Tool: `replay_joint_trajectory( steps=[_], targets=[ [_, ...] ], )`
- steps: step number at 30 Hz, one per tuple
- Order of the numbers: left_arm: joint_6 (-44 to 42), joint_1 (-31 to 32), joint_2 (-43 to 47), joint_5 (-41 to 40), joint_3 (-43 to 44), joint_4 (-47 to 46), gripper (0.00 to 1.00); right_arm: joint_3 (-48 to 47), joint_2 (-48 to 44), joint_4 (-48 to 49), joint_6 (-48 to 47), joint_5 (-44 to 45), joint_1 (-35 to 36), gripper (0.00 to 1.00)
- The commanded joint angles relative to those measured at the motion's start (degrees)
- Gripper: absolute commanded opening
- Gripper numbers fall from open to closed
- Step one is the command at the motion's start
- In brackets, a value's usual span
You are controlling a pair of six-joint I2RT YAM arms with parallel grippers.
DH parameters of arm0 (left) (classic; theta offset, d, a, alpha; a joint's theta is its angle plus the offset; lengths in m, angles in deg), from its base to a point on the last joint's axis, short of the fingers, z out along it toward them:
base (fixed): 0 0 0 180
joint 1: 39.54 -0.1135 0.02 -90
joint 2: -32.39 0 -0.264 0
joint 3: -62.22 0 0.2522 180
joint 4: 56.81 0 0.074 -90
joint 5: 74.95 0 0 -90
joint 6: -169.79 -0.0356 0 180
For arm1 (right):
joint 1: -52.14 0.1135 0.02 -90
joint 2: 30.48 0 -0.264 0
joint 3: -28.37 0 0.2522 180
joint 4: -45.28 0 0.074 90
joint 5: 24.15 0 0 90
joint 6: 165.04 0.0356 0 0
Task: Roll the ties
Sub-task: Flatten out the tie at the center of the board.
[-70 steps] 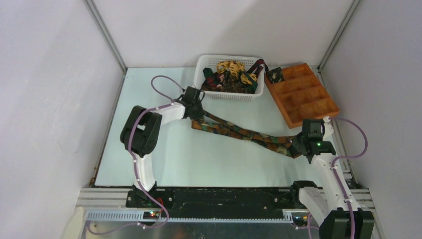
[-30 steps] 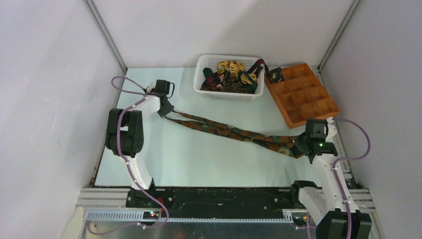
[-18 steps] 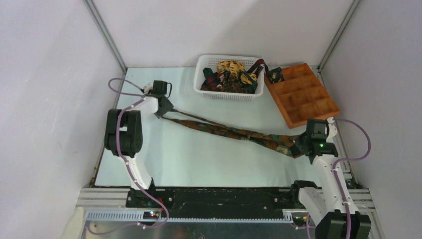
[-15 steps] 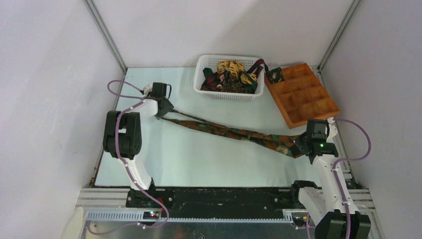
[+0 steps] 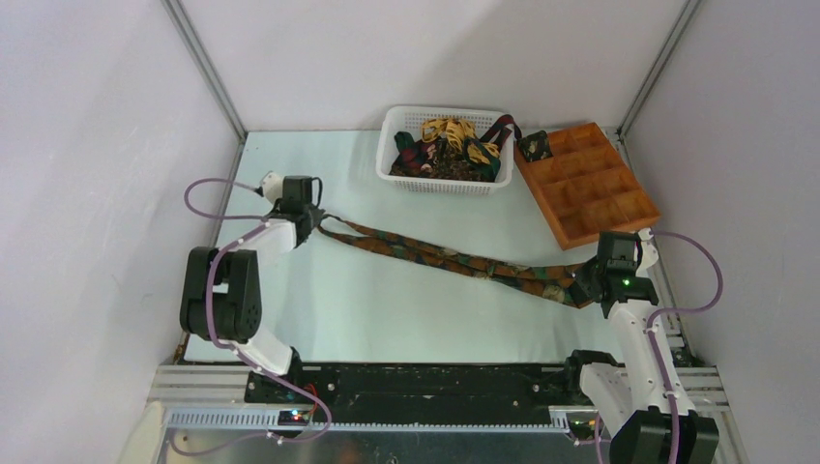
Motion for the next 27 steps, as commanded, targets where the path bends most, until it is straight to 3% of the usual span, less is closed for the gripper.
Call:
replay_joint_trajectory(
  steps=[1,4,8,10,12,27],
  targets=[
    [1.75,-0.56,3.45,-2.0,-1.74,-5.8,0.0,-0.22,-0.41,0.1,-0.9,1.32,-0.43,0.0],
    [1.92,-0.6,4.37,2.11,-2.32,-7.68,0.01,-0.23,-0.47,0.11,-0.9,1.08,-0.44,0.0],
    [4.37,0.71,7.52,7.33,-5.78,-12.16,0.23,-0.23,-0.66,0.02,-0.86,1.03,-0.44,0.0],
    [5.29,2.26,9.07,7.62,-6.1,-12.11,0.37,-0.23,-0.71,0.02,-0.89,1.09,-0.44,0.0],
    [5.74,3.75,9.63,7.52,-5.58,-10.81,0.44,-0.23,-0.69,0.09,-0.9,1.03,-0.43,0.0],
    [8.67,4.96,0.64,10.84,-2.11,-8.45,0.48,-0.23,-0.83,0.28,-0.77,0.33,-0.44,0.0]
  ],
)
